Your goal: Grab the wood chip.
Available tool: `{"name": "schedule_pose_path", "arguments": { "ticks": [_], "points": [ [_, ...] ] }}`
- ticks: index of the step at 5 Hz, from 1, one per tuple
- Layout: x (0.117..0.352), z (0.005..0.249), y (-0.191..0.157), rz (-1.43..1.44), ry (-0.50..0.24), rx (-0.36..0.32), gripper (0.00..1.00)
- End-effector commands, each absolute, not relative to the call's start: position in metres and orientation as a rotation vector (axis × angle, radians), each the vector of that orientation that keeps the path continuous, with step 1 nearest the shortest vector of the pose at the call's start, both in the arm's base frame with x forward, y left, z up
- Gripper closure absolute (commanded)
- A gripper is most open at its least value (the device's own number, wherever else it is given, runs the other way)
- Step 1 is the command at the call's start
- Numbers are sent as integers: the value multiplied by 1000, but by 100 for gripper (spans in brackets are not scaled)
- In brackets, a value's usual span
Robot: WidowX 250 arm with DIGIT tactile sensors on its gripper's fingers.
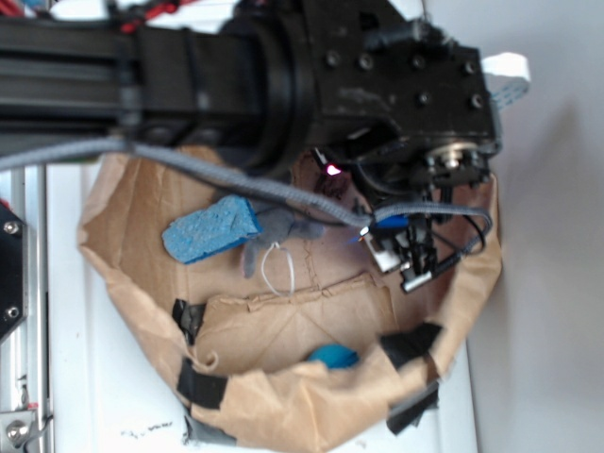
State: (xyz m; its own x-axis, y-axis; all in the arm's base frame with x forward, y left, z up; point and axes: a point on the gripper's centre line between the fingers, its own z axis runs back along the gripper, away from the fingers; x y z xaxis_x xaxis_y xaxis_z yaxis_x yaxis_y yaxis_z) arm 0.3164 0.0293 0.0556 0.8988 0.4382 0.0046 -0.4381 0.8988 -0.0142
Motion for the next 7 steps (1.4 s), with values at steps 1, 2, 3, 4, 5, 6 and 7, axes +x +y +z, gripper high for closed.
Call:
{"name": "schedule_pose_path", "arguments": {
  "ticks": [1,2,3,4,5,6,7],
  "points": [
    [317,49,44,627,-91,16,0],
    [319,43,51,662,-85,65,0],
    [308,70,56,668,-107,-3,0],
    [298,88,67,694,-127,-64,0],
    [302,78,72,712,-126,-33,0],
    [316,60,68,709,-104,10,0],
    [329,37,63,698,-79,64,0]
  ]
}}
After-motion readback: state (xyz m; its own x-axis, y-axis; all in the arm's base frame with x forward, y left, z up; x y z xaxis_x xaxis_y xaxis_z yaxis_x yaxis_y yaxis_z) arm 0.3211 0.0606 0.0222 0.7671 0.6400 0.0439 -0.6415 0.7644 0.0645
